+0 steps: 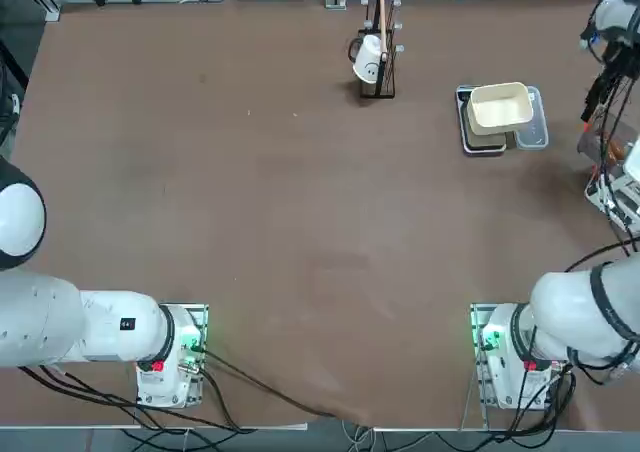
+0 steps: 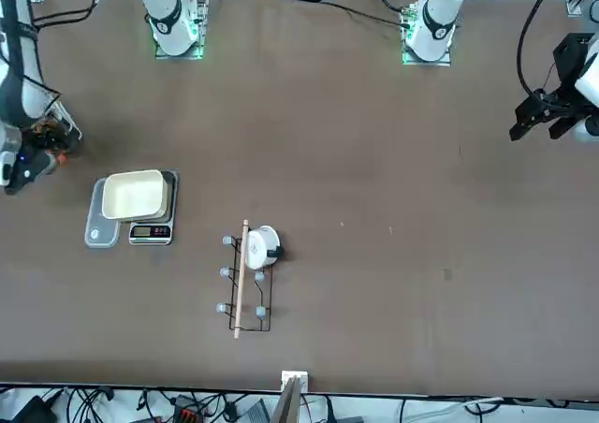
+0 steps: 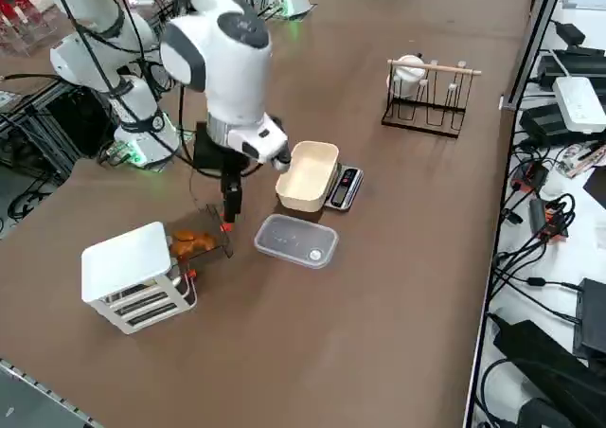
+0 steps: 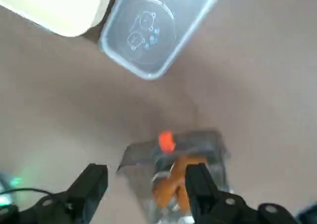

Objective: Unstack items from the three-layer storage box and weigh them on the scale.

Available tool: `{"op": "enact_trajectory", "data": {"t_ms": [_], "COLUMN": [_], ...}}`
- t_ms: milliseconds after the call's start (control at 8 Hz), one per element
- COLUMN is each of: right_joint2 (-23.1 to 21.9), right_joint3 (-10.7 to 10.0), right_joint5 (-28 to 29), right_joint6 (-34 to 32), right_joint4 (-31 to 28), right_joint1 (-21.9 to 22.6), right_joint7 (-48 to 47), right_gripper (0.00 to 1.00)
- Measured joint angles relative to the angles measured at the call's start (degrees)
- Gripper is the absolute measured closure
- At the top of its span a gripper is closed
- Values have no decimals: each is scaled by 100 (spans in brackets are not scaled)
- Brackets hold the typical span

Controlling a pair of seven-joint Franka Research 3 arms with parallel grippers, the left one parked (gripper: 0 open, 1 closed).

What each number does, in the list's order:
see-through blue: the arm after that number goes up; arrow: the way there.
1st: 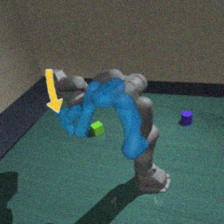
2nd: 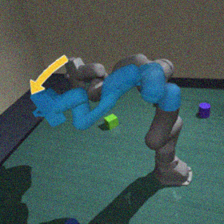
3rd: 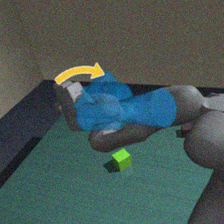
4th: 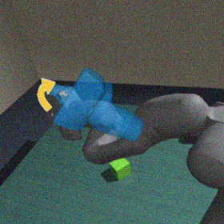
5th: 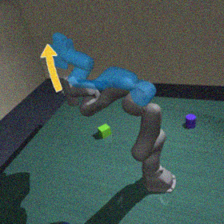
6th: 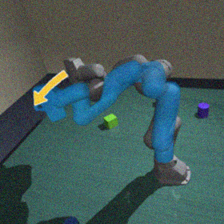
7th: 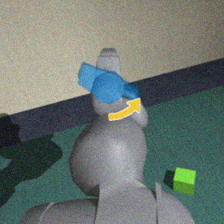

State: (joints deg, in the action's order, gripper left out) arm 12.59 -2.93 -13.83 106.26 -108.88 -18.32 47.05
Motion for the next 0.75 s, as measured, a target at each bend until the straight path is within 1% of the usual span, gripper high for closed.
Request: {"op": "enact_trajectory", "data": {"t_ms": [125,250,375,500,750], "right_joint2": [-53,-44,-5,27,69], "right_joint3": [-40,-106,-150,-174,-175], "right_joint5": [0,-2,-2,-2,-3], "right_joint6": [-289,-339,-245,-7,588], "right_joint4": [76,63,20,-86,-407], "right_joint1": [-40,-188,-416,-571,-673], "right_joint7": [-306,-425,-427,-424,-427], "right_gripper": [10,16,32,32,32]}}
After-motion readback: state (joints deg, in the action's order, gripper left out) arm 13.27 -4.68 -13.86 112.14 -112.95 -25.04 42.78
